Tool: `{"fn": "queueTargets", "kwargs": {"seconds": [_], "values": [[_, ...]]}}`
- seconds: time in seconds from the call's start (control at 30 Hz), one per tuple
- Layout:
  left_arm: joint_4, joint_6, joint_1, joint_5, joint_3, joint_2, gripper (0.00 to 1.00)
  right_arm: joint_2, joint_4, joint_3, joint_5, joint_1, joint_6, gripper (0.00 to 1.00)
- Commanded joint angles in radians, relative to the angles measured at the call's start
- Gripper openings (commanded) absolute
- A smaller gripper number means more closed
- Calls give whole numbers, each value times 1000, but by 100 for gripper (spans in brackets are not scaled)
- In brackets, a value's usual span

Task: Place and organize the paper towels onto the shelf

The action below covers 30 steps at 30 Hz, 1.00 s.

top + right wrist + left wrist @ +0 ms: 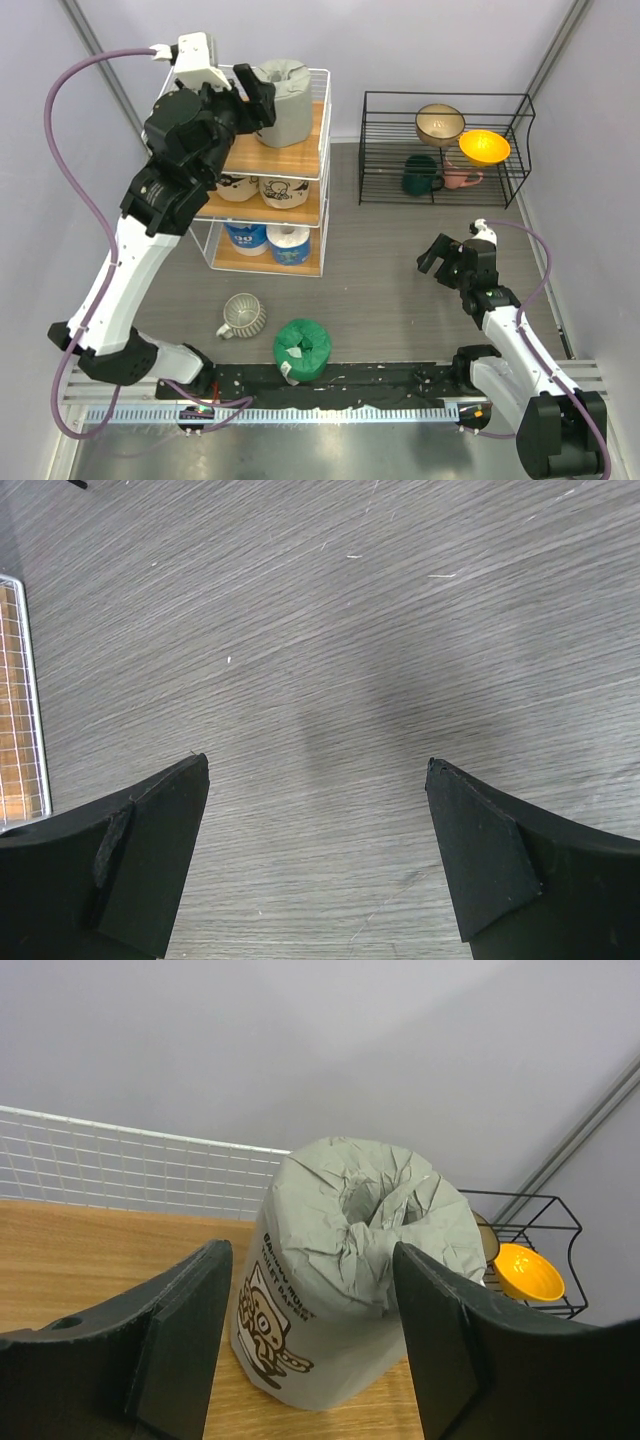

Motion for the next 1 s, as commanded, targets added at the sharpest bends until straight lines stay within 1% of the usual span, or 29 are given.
{"fn": "queueTargets", "kwargs": {"seconds": [0.0,0.1,0.2,0.27,0.3,0.37,0.43,0.47,0.5,0.57,0.6,0.67,0.7,0.73,0.77,0.83,0.87,0.97], "values": [[129,11,7,13,-63,-103,71,2,42,6,-14,3,-11,95],[222,11,7,31,-162,-193,73,0,42,6,-14,3,-11,96],[360,14,5,47,-274,-301,77,2,44,6,-14,3,-10,96],[385,13,7,65,-305,-336,79,3,45,6,-13,3,-10,96],[373,10,5,73,-319,-365,79,3,44,7,-13,3,-11,95],[333,-22,5,100,-327,-394,81,0,44,4,-13,3,-10,95],[246,-65,5,117,-356,-440,81,-3,45,3,-13,3,-8,96],[209,-88,7,157,-370,-454,81,-6,45,1,-13,3,-8,95],[127,-135,5,178,-385,-470,81,-7,44,1,-14,3,-8,95],[27,-186,5,227,-442,-508,81,-12,44,0,-16,3,-8,95],[-66,-232,5,285,-474,-525,81,-12,42,0,-16,3,-7,95],[-138,-269,5,365,-593,-568,82,-12,44,0,-16,3,-8,95],[-205,-291,5,484,-632,-574,82,-10,44,0,-16,3,-8,95],[-242,-312,5,531,-665,-579,82,-10,44,0,-14,3,-7,95],[-280,-335,5,569,-745,-585,79,-10,44,1,-13,3,-8,95],[-313,-396,-8,645,-842,-614,74,-12,44,1,-10,6,-10,95],[-316,-419,-18,627,-920,-670,75,-12,44,1,-8,3,-8,95],[-349,-470,-31,552,-1011,-776,79,-16,41,0,-10,3,-5,95]]}}
